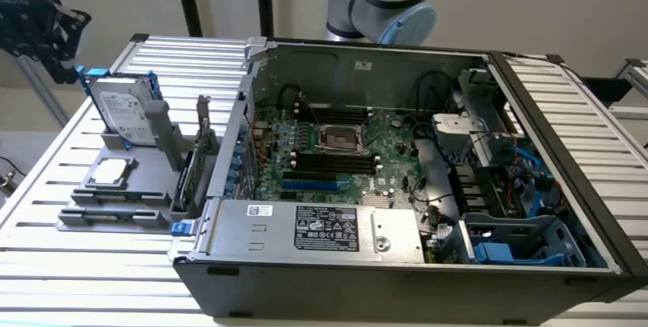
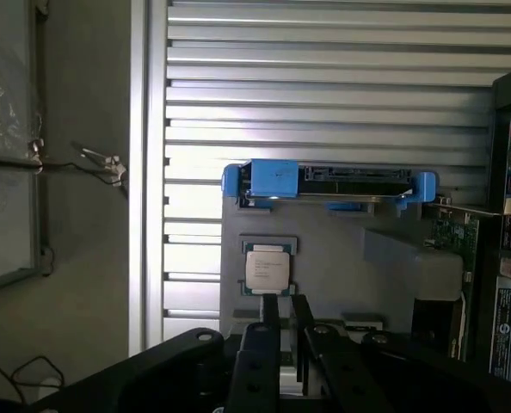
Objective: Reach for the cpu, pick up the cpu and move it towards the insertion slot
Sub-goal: 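Pick up the cpu and move it towards the insertion slot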
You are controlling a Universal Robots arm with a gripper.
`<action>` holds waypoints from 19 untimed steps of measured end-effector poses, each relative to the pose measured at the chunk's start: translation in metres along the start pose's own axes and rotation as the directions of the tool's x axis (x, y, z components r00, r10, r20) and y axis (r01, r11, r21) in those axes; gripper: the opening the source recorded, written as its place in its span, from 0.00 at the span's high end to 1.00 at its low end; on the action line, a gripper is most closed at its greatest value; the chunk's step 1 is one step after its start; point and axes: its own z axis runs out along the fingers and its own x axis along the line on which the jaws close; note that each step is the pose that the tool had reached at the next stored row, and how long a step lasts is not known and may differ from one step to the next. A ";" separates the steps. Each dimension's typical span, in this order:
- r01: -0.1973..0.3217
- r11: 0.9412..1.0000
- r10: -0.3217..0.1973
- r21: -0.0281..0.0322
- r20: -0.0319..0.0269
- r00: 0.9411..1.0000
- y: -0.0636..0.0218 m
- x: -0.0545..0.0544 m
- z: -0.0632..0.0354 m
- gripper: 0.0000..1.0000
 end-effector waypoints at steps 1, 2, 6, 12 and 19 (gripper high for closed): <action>0.000 1.000 0.000 0.000 0.000 1.000 0.0000 0.000 0.0000 0.76; 0.000 1.000 0.000 0.000 0.000 1.000 0.0000 0.000 0.0000 0.70; 0.000 1.000 0.000 0.000 0.000 1.000 0.0000 0.000 0.0001 0.53; 0.000 1.000 0.000 0.001 0.000 1.000 -0.0002 0.001 0.0066 0.35; 0.000 1.000 0.000 0.001 0.000 1.000 -0.0006 0.005 0.0193 0.35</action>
